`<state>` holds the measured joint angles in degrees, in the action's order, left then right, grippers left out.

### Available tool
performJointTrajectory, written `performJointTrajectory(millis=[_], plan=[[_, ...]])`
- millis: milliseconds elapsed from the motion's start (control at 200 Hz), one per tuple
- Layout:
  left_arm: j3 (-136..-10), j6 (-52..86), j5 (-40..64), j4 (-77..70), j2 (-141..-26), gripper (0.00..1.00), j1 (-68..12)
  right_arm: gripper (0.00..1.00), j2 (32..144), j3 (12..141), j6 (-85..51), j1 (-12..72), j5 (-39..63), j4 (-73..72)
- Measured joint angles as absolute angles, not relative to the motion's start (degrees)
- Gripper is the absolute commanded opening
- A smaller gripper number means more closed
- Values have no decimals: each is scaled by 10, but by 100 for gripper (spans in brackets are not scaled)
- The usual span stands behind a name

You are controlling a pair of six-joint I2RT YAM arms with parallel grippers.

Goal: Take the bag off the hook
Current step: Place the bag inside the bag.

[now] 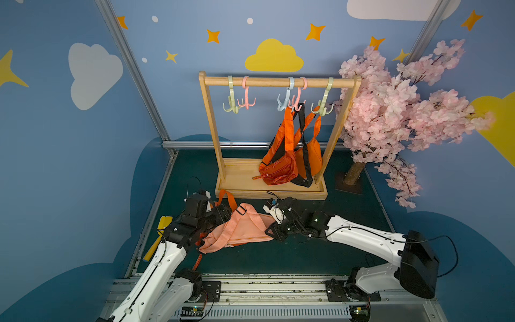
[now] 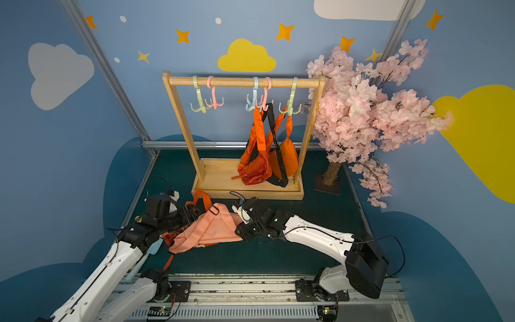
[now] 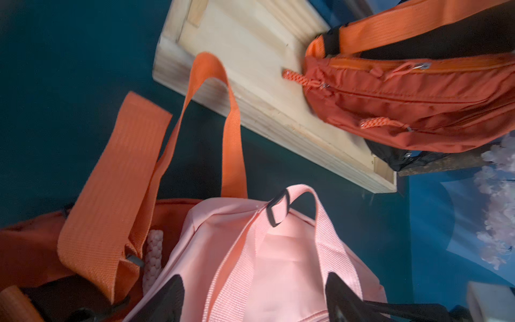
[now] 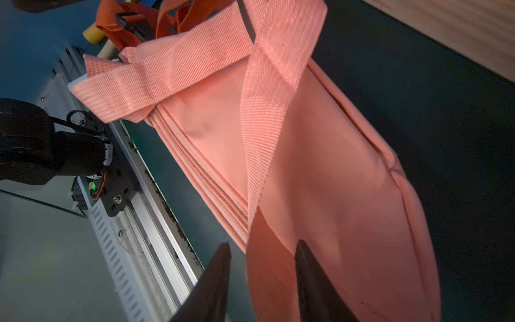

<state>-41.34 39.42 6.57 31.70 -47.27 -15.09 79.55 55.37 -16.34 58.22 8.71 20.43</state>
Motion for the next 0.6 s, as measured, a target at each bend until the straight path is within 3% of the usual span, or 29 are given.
performJointTrajectory(millis=[310, 601], plan=[[-472, 354, 119, 307, -508, 75, -155, 39, 804, 600, -128, 617, 67, 192], [-439, 366, 161, 306, -567, 73, -169, 33, 906, 609, -131, 622, 96, 178]])
